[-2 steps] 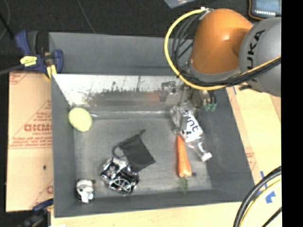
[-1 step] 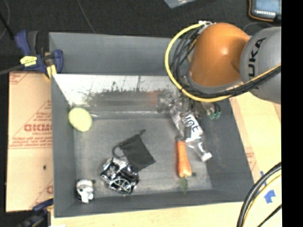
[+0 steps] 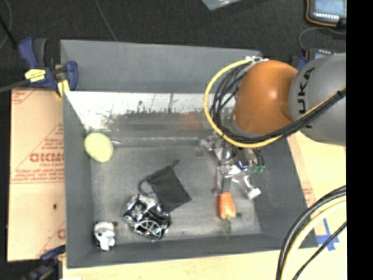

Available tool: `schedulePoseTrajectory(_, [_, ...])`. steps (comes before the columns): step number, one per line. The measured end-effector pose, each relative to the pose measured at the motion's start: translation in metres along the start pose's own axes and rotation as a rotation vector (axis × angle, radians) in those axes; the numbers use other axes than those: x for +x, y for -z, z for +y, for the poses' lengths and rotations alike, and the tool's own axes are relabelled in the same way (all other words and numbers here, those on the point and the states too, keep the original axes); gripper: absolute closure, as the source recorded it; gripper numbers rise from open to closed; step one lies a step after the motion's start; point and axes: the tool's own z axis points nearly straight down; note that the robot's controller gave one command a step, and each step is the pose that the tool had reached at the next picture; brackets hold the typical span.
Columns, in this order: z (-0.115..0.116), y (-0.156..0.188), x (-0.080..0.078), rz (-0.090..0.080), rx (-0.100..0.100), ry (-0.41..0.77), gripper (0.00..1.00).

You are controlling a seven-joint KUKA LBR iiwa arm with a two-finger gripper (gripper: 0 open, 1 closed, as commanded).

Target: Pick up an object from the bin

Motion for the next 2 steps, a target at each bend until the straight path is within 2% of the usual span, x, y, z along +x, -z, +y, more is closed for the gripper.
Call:
schedulePoseTrajectory(1, [-0.0064,-0.0502,0.0302,0.007,0.001,-0.119,0.0])
schedulePoseTrajectory(2, [-0.01,-0.0531,0.0237,0.004,0.0,0.104,0.0])
